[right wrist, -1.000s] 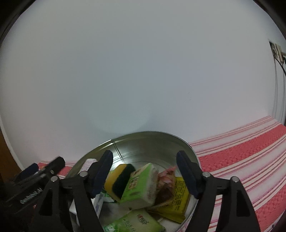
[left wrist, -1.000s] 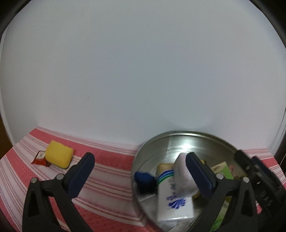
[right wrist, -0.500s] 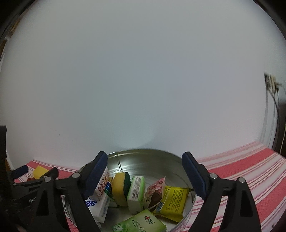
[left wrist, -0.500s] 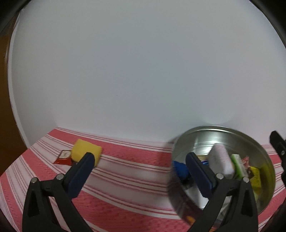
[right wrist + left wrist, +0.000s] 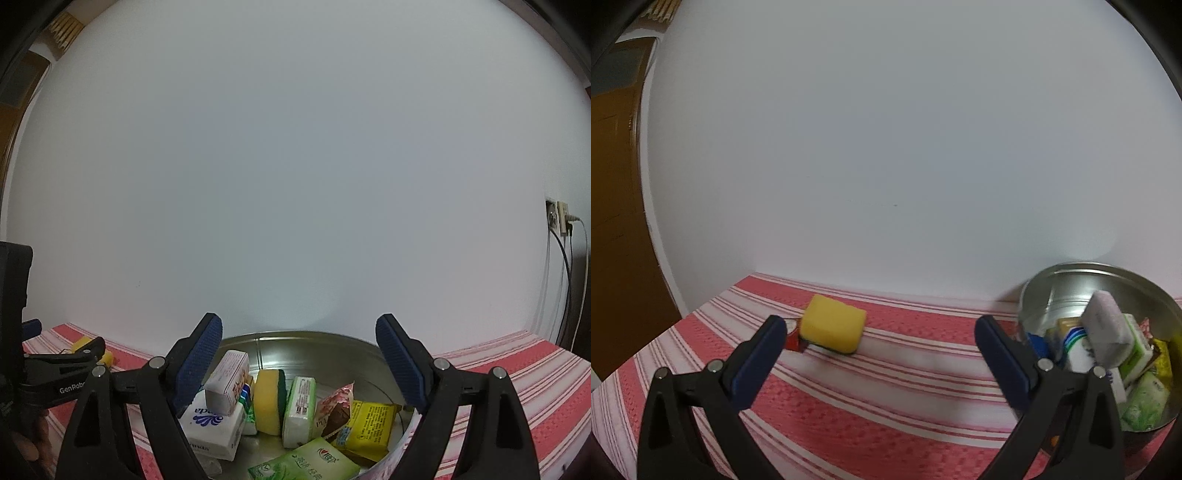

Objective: Organize objects
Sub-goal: 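Move both grippers back toward the yellow sponge and red snack packet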

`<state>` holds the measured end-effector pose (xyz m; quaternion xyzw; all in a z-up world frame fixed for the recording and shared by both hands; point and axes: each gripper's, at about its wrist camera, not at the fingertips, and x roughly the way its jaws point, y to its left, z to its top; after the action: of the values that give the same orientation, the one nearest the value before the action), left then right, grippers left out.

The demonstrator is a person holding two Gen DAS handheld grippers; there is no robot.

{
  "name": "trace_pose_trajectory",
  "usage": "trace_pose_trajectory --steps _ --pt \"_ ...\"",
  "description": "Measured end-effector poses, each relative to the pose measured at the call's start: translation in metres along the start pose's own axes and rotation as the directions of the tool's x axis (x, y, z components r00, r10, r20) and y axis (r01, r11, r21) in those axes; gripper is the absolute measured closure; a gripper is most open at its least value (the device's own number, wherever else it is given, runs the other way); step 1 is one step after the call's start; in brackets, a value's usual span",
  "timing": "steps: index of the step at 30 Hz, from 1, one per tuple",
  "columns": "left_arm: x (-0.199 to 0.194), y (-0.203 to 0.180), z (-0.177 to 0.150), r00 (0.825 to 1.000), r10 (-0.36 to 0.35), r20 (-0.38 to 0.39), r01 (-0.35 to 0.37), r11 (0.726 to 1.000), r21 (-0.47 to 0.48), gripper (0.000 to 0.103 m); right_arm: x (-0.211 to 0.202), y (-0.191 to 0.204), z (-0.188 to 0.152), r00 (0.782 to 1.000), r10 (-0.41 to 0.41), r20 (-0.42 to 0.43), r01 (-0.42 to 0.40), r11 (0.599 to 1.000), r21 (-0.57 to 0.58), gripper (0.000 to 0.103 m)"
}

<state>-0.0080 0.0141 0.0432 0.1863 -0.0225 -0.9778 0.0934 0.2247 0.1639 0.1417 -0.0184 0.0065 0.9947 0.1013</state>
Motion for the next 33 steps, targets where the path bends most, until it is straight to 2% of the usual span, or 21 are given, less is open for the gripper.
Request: trace_pose_trajectory --steps 3,6,8,10,15,18,20,22,24,27,33 --pt "0.0 0.003 -0.002 1.0 0.005 0.008 -0.005 1.0 -0.003 0.0 -0.013 -0.006 0.009 1.0 -0.013 0.018 0.013 1.0 0.023 0.016" --pt "0.001 0.002 -0.005 1.0 0.014 0.018 -0.014 1.0 0.012 0.0 -0.012 -0.009 0.008 1.0 0.006 -0.004 -0.006 0.999 0.047 0.015" --pt "0.002 0.001 -0.007 1.0 0.015 0.015 -0.015 1.0 0.024 0.0 -0.013 -0.008 0.01 1.0 0.026 -0.017 -0.026 0.999 0.039 0.011" --pt "0.0 0.003 -0.007 1.0 0.009 0.022 -0.01 1.0 0.015 0.0 -0.011 -0.002 0.011 0.996 0.069 -0.058 -0.068 0.997 0.022 0.001" --pt "-0.004 0.01 -0.007 0.999 -0.008 0.034 0.009 1.0 -0.018 0.0 -0.002 0.013 0.009 0.974 0.125 -0.186 -0.135 0.99 -0.037 0.001" --pt "-0.005 0.015 -0.008 0.999 -0.041 0.027 0.041 0.999 -0.026 0.0 -0.013 0.013 0.013 0.977 0.133 -0.165 -0.143 0.989 -0.049 0.001" --pt "-0.001 0.019 -0.009 0.998 -0.068 -0.006 0.068 0.998 -0.008 0.0 -0.002 0.015 0.001 0.978 0.134 -0.161 -0.146 0.987 -0.063 0.001" --pt "0.006 0.025 -0.009 0.996 -0.081 -0.035 0.081 0.997 -0.005 0.0 -0.016 0.017 0.007 0.977 0.134 -0.166 -0.149 0.985 -0.086 0.001" --pt "0.013 0.037 -0.009 0.997 -0.064 -0.053 0.063 0.998 -0.021 0.0 0.0 0.021 -0.013 0.977 0.134 -0.166 -0.153 0.982 -0.107 0.001" --pt "0.024 0.055 -0.008 0.997 -0.031 -0.073 0.028 0.999 -0.041 0.0 0.004 0.026 -0.016 0.976 0.138 -0.17 -0.16 0.979 -0.126 0.001" --pt "0.04 0.079 -0.009 0.995 0.008 -0.095 -0.011 0.999 -0.038 0.0 0.048 0.054 -0.036 0.959 0.182 -0.217 -0.202 0.977 -0.072 0.001"
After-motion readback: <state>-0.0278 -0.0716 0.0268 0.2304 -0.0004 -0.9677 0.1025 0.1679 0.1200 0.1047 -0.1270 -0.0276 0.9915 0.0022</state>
